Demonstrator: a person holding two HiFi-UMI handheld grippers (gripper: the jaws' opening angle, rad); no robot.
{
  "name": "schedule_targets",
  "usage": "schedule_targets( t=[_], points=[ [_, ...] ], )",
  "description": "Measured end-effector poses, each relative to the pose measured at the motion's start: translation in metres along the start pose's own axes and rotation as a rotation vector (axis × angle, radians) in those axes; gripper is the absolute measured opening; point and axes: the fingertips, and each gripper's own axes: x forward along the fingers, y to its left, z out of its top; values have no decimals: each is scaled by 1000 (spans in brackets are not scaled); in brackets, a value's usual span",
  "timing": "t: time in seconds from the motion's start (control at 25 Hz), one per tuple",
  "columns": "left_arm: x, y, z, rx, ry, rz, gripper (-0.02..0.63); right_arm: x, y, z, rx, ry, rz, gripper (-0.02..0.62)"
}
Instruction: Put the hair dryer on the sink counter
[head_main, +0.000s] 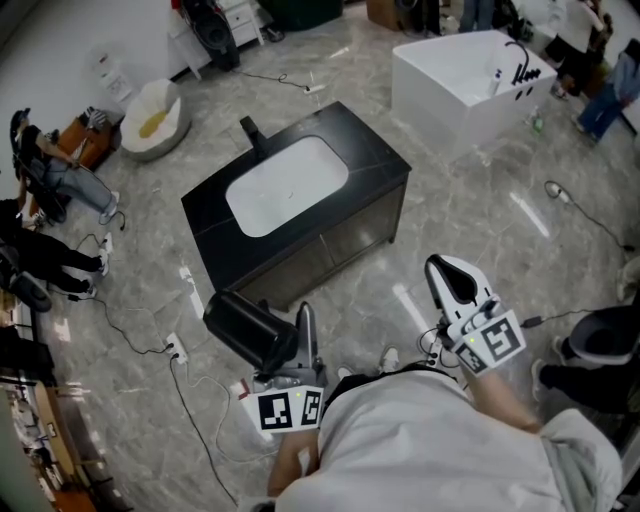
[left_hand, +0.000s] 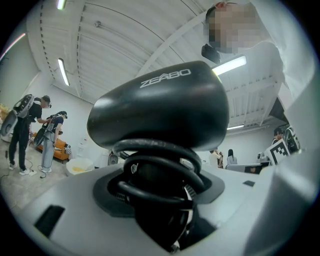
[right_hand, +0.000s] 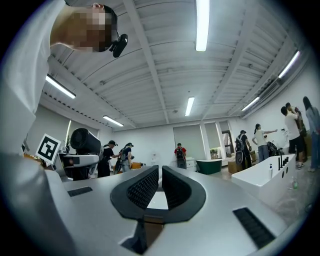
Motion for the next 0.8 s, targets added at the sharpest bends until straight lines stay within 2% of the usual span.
schedule_targets(
  t=[0.32, 0.8],
  points=[
    [18, -18, -1, -13, -14, -8, 281, -2, -21, 3, 0, -3, 3, 46],
    [40, -38, 4, 9, -32, 17, 281, 4, -56, -4, 38, -20, 56, 46]
  ],
)
